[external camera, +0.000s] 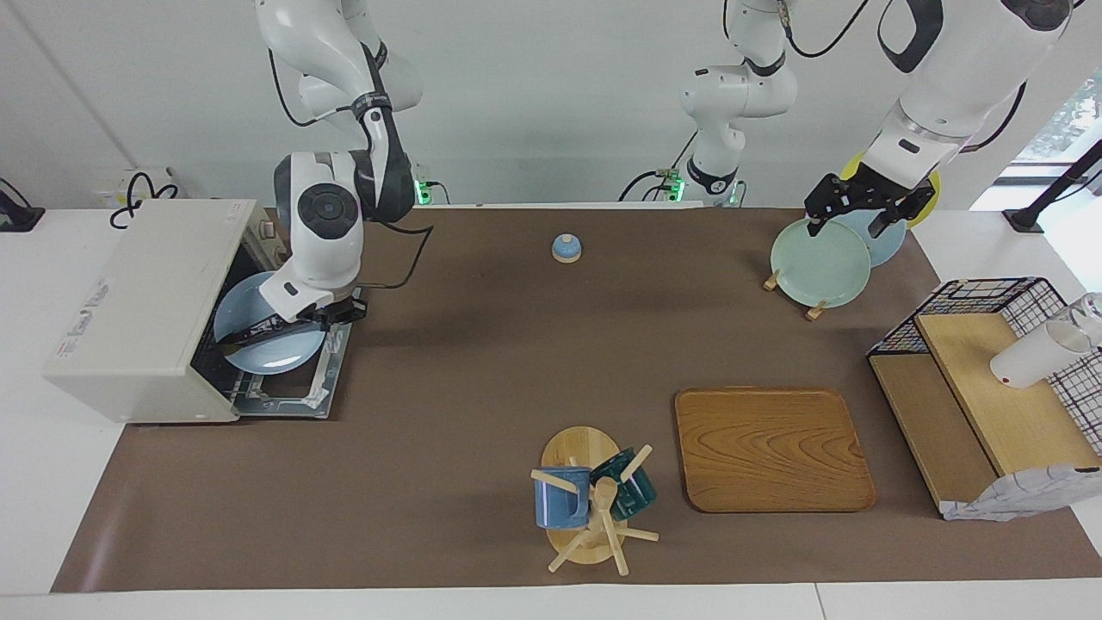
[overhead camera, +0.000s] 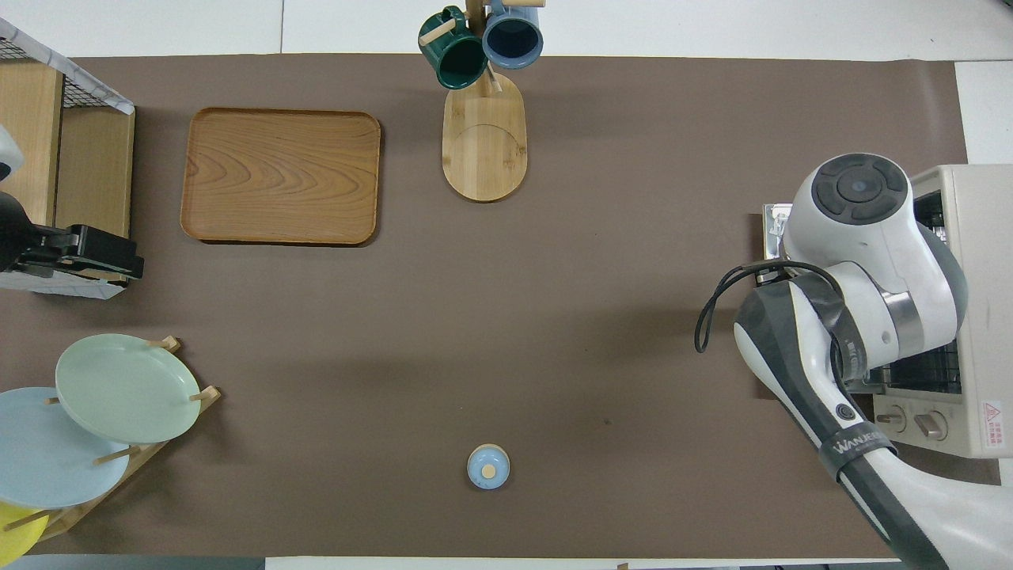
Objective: Put eggplant into oven
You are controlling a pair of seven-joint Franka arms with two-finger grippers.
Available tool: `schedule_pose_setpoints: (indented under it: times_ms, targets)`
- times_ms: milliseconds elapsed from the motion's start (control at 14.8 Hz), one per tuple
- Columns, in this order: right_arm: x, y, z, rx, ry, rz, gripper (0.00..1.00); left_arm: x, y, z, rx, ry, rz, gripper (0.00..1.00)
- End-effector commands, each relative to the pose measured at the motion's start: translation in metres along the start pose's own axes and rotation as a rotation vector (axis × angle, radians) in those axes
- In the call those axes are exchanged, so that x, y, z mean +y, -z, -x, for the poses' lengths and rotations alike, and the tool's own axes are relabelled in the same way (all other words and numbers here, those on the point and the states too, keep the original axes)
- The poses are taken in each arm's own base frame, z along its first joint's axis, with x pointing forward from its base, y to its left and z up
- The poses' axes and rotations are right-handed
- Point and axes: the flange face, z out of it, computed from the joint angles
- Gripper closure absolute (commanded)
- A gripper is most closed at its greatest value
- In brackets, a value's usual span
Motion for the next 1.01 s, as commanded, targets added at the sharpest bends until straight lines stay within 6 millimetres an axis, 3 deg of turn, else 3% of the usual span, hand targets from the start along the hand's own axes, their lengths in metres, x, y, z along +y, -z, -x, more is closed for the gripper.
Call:
schedule_pose_setpoints:
  times_ms: [0,202,270,675,810,945]
  targets:
    - [0.033,-0.015,0.012,-0.009,0.051,-0.007,1.00,0.000,0.003,0.004,0.009,-0.004,-0.021,0.00]
    - [0.075,-0.029,0.016,-0.034,0.093,-0.023,1.00,-0.001,0.002,0.004,0.008,-0.002,-0.021,0.00]
    - [0.081,-0.032,0.016,-0.035,0.083,-0.028,1.00,0.000,0.003,0.004,0.009,-0.004,-0.021,0.00]
    - [0.073,-0.031,0.016,-0.033,0.041,-0.107,0.99,-0.001,0.002,0.004,0.008,-0.002,-0.021,0.00]
    - [0.071,-0.031,0.015,-0.034,0.019,-0.158,0.73,0.000,0.003,0.004,0.009,-0.004,-0.021,0.00]
    - [0.067,-0.027,0.014,-0.035,0.026,-0.159,0.62,0.000,0.002,0.004,0.008,-0.004,-0.021,0.00]
